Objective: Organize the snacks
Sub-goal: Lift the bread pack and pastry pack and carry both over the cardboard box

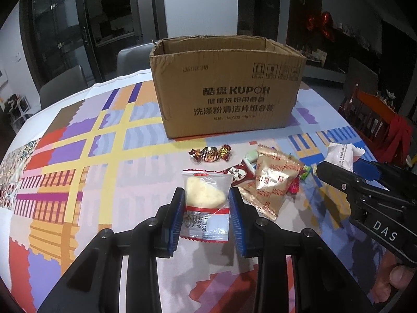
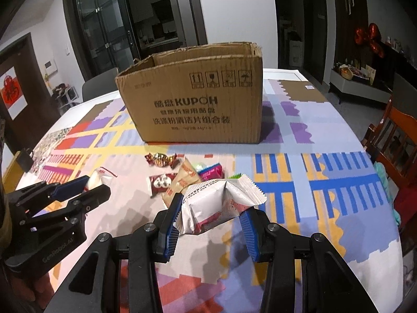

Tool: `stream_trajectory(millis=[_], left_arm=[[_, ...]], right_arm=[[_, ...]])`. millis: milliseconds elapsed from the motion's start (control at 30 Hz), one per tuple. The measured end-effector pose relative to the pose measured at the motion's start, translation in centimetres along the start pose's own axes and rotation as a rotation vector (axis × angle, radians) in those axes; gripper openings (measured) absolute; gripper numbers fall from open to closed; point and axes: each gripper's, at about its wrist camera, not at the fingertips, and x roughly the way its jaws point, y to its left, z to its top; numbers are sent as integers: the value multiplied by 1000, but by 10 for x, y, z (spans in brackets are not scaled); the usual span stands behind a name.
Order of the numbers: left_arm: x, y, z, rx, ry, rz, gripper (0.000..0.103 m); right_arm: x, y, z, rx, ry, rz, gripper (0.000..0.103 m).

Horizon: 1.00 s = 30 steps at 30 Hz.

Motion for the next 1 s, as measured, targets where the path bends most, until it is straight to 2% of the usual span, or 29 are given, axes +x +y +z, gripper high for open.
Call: stream_trajectory(millis=[1000], left_arm=[[-29,-2,53,-20,-74,52,34]], right_arm=[[-24,-7,57,14,-85,15,43]])
